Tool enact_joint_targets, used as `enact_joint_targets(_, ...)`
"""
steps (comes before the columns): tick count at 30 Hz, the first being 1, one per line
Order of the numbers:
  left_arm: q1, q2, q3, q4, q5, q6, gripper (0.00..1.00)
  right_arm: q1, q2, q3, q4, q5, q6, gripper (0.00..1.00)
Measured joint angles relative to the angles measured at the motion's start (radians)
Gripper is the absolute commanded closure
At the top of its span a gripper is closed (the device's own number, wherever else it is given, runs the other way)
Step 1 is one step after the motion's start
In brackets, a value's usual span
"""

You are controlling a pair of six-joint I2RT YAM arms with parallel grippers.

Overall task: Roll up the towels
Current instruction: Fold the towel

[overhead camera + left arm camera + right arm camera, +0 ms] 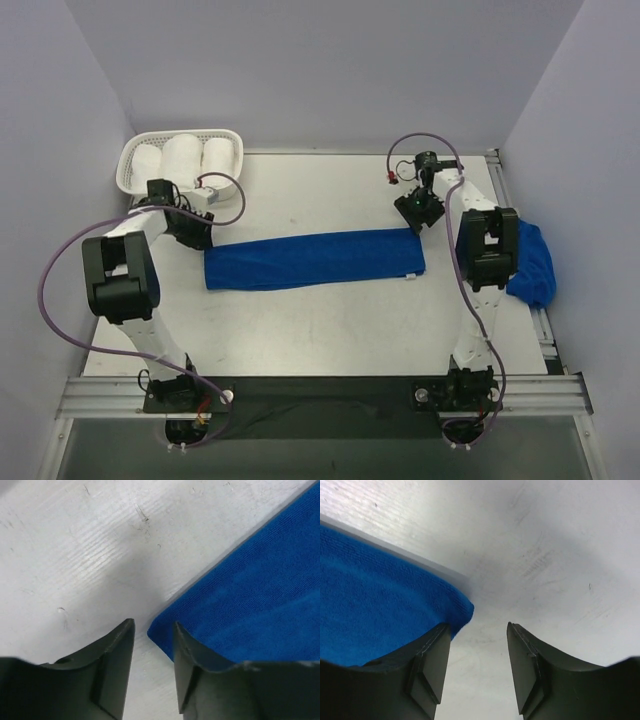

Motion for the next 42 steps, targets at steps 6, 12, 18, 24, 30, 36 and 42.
enact_joint_targets(6, 0.0, -0.102, -0.006, -0.029, -0.008, -0.026, 0.21, -0.046, -0.043, 0.031, -0.106, -0.045, 0.081, 0.58)
enact_joint_targets(12, -0.024, -0.311, -0.101, -0.051, 0.012, -0.032, 0.31, -0.09, -0.173, -0.007, -0.184, -0.135, 0.187, 0.61)
enact_joint_targets(18, -0.101, -0.331, -0.221, -0.08, 0.009, -0.03, 0.31, -0.084, -0.159, -0.052, -0.209, -0.204, 0.267, 0.62)
enact_joint_targets(24, -0.076, -0.308, -0.257, -0.127, 0.002, -0.043, 0.28, -0.079, -0.081, -0.068, -0.205, -0.226, 0.32, 0.59)
enact_joint_targets(30, -0.053, -0.307, -0.258, -0.155, 0.003, -0.042, 0.28, -0.079, -0.026, -0.077, -0.186, -0.218, 0.371, 0.59)
enact_joint_targets(36, -0.053, -0.307, -0.252, -0.178, 0.005, -0.042, 0.25, -0.074, 0.01, -0.086, -0.174, -0.196, 0.412, 0.62)
enact_joint_targets(42, -0.053, -0.307, -0.225, -0.184, 0.005, -0.044, 0.25, -0.071, 0.011, -0.095, -0.164, -0.183, 0.435, 1.0)
